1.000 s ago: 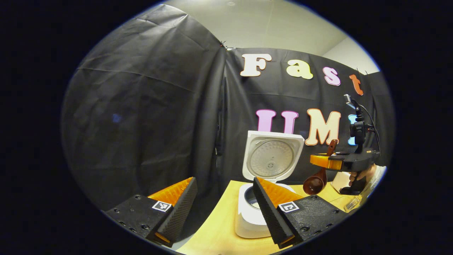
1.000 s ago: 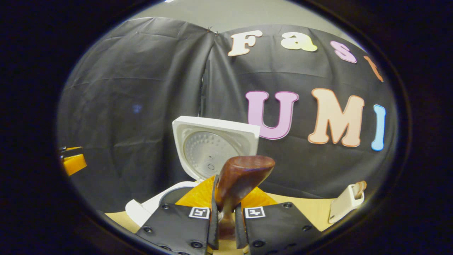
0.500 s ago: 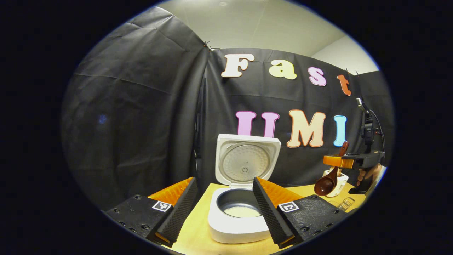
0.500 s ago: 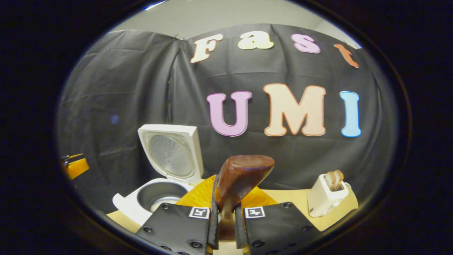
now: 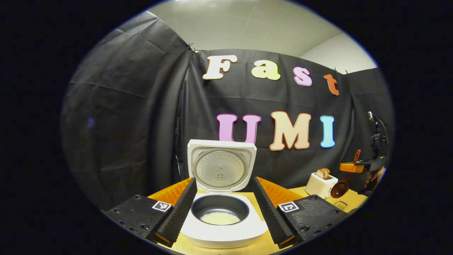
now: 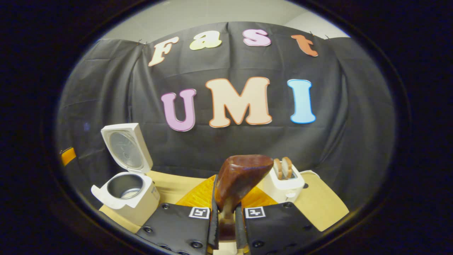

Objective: Close the left gripper, press the button to open the rice cooker; take a wooden spoon from the chopstick holder with the right hand, scoop a spoonful of rice and pour it into the rice cooker, then put the wooden spoon back into the chopstick holder.

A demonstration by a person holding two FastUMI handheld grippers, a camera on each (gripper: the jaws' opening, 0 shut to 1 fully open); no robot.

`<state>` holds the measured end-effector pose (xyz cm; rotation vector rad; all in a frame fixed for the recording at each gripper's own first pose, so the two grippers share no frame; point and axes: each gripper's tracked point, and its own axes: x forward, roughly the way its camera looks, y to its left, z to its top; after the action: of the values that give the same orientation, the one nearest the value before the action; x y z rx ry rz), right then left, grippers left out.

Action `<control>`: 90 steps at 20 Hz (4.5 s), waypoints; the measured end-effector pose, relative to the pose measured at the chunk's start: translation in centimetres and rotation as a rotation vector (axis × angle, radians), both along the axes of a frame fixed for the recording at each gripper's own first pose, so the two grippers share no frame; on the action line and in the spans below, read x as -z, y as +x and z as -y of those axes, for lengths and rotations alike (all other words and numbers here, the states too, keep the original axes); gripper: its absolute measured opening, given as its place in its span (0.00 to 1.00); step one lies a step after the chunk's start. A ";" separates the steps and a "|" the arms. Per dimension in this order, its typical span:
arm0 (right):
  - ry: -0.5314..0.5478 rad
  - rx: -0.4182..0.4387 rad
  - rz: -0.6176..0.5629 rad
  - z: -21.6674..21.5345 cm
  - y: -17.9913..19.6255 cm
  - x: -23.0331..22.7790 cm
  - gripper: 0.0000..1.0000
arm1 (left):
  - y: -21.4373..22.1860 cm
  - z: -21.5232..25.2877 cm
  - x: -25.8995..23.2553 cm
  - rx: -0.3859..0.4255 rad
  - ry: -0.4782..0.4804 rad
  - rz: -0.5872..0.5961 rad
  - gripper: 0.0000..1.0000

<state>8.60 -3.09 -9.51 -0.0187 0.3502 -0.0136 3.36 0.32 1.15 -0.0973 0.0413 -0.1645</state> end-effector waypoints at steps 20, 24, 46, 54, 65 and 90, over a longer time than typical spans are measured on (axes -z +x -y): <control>0.045 0.095 -0.278 11.7 -4.9 15.0 0.23 | -0.9 6.6 -1.7 0.034 0.076 0.009 0.94; 0.083 0.099 -0.326 11.9 -5.6 17.0 0.22 | -1.2 6.6 -2.0 0.024 0.083 0.015 0.91; -0.038 0.239 -0.051 16.3 -7.5 2.6 0.99 | 5.2 3.2 -7.9 0.012 0.085 0.136 0.93; -0.098 0.231 -0.014 13.5 -9.9 -0.1 0.99 | 13.6 0.0 -11.4 0.013 -0.003 0.133 0.89; -0.153 0.254 -0.011 10.5 -11.8 -0.8 0.99 | 25.4 0.2 -11.5 0.071 -0.018 0.085 0.89; -0.156 0.117 0.020 7.6 -9.4 -2.7 1.00 | 25.6 2.2 -0.6 0.050 0.050 -0.182 0.93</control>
<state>-0.84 -10.68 -6.83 -0.1522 0.3290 -0.1569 28.96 -1.85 1.80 -0.0607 0.2292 -0.2037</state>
